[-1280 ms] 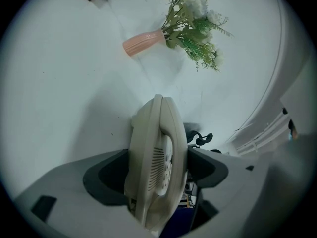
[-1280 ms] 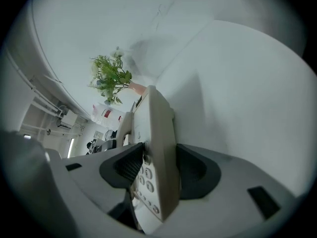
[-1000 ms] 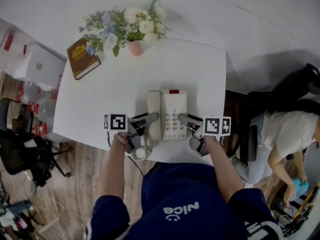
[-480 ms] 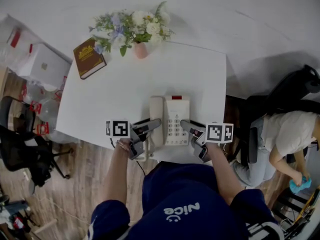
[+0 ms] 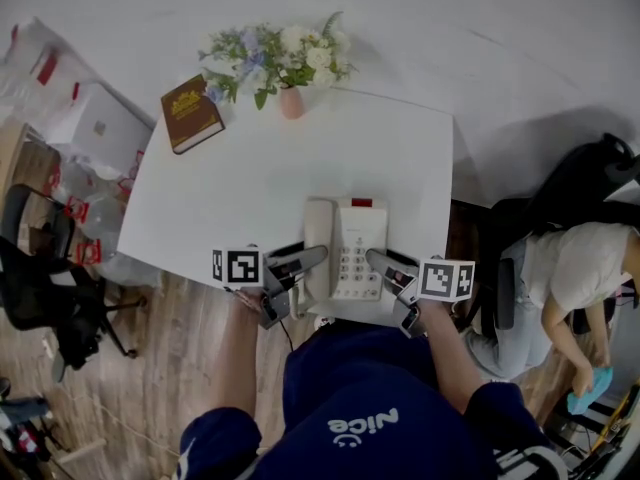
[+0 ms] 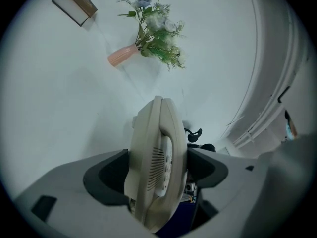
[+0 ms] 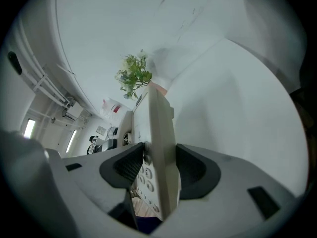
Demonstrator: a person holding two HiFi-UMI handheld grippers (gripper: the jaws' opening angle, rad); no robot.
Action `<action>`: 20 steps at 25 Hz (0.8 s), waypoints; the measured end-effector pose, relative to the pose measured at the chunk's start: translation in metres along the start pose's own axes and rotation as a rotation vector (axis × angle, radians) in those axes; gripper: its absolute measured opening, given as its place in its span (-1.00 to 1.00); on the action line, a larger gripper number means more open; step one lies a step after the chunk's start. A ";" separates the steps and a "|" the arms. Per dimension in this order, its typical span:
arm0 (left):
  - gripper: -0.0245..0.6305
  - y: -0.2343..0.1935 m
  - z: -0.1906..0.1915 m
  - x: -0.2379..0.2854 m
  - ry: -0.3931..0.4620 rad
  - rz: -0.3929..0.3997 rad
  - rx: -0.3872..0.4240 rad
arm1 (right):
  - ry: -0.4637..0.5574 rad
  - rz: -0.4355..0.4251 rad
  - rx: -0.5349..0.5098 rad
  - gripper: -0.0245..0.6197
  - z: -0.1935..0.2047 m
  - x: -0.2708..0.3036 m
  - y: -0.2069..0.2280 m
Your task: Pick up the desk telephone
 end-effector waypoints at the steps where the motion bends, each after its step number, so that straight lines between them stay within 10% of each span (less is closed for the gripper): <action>1: 0.22 0.002 0.002 -0.002 0.005 -0.003 0.009 | 0.006 -0.001 -0.006 -0.22 0.001 -0.002 -0.003; 20: 0.22 0.040 0.053 -0.045 0.107 0.020 0.070 | 0.092 -0.021 -0.125 -0.22 0.016 -0.040 -0.061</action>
Point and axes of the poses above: the fingertips, and each gripper's own axes: x forward along the fingers, y to its right, z out of its underside, the point moved 9 cm from there along -x, backward along the fingers, and after that the axes turned 15 degrees about -x, right-handed, at the moved point
